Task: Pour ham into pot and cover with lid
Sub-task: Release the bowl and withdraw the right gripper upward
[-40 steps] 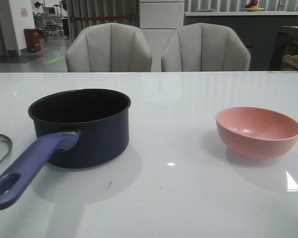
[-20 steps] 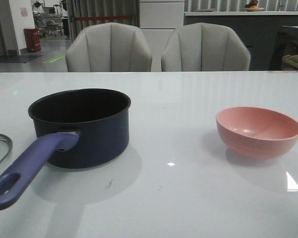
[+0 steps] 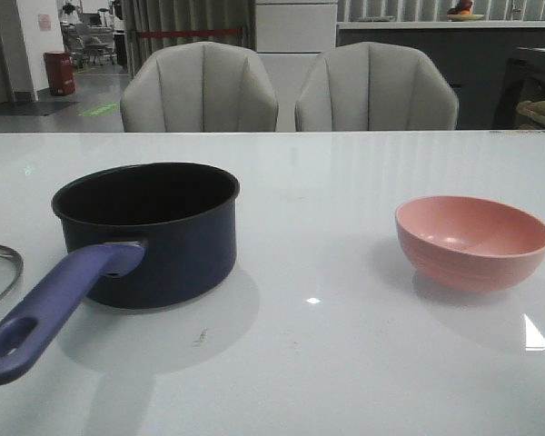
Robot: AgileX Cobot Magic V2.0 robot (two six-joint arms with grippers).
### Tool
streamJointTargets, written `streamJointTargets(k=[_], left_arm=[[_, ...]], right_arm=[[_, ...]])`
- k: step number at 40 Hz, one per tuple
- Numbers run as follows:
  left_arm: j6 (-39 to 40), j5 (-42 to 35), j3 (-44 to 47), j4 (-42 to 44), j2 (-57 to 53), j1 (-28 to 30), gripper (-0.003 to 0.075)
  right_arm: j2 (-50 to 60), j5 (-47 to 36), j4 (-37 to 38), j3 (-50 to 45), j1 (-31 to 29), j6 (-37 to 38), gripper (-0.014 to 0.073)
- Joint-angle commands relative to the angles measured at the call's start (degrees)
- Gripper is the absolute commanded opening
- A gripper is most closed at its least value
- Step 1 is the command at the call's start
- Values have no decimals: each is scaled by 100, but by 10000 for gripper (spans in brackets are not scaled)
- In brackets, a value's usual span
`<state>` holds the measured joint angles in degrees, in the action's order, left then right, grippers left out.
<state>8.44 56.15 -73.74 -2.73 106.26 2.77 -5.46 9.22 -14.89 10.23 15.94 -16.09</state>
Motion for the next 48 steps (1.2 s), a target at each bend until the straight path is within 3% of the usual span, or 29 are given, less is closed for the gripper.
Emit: streamJointTargets(k=[1,9,19,48], left_arm=[[-18,0,-192,-61,-204,5,638],[-18,-38,-246,-61,-202,5,626],[-18,222,-256,-61,42,5,442],[-18,311,-414,-61,55,5,436]], right_arm=[[-64,-427,-36,155,-5,-57,169],[-64,-427,-36,155,-5,-57,169],[-64,-427,-36,155,-5,-57,169],[-64,-427,-36,155,-5,-57,169]])
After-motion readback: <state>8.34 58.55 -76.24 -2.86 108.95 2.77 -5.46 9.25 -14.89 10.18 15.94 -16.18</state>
